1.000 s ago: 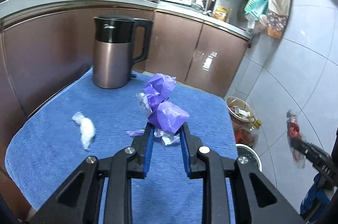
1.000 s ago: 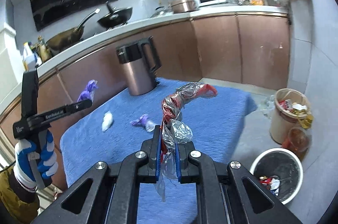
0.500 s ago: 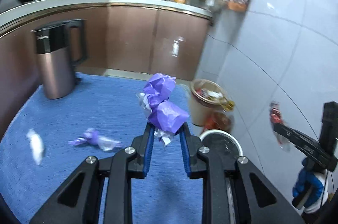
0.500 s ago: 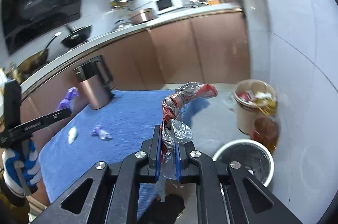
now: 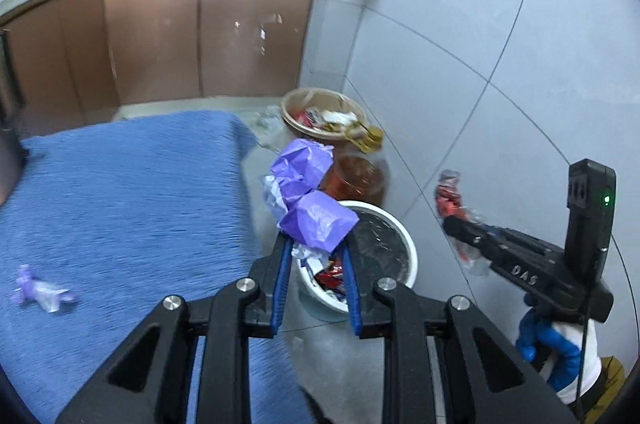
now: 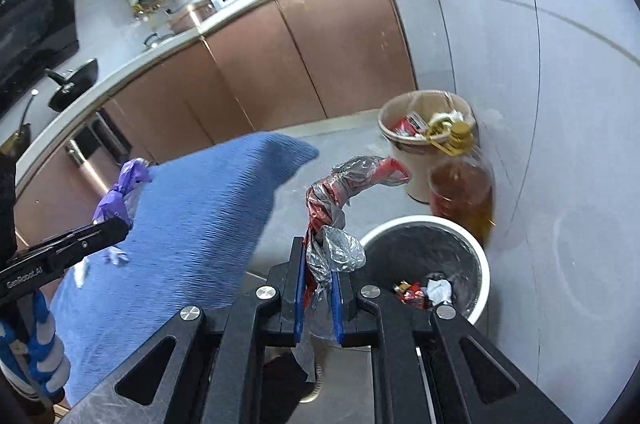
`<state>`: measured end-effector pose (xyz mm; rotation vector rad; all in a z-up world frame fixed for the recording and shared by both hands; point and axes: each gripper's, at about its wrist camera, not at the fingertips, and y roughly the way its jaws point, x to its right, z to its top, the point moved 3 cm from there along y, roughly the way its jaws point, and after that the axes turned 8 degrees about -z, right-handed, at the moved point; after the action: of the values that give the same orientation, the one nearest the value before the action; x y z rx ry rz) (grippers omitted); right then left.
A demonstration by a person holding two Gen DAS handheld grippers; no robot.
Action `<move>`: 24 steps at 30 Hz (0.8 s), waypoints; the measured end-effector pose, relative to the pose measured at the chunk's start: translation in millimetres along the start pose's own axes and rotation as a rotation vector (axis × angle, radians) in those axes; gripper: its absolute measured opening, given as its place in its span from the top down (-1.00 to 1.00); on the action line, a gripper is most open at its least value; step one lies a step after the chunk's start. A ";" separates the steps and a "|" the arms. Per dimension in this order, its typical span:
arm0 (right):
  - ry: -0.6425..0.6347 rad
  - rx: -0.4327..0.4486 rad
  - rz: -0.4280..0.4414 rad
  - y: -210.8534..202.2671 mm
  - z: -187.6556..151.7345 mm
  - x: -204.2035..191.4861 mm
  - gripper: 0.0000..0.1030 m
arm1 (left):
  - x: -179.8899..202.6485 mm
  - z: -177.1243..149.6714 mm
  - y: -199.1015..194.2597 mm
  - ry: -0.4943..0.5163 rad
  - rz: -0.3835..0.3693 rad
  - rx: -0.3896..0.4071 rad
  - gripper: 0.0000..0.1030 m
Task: Collect trash
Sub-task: 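Carry the purple wrapper and clear bag over the bin and open both grippers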
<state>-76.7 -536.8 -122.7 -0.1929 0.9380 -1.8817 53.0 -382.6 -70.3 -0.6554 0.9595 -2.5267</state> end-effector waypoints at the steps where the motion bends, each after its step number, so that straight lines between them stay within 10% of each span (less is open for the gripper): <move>1: 0.009 -0.009 -0.005 5.5 -0.2 4.8 0.78 | 3.2 1.2 11.9 -0.004 -0.014 -0.021 0.56; 18: 0.044 -0.150 -0.140 77.6 -16.8 58.1 0.74 | 26.2 10.8 137.9 0.023 -0.070 -0.207 0.50; 24: 0.041 -0.158 -0.203 79.0 -23.2 70.8 0.34 | 28.0 20.5 160.9 -0.041 -0.133 -0.220 0.29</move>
<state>-68.4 -600.2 -210.4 -0.3569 1.1324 -2.0020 67.1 -520.2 -159.5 -0.8587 1.2286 -2.5311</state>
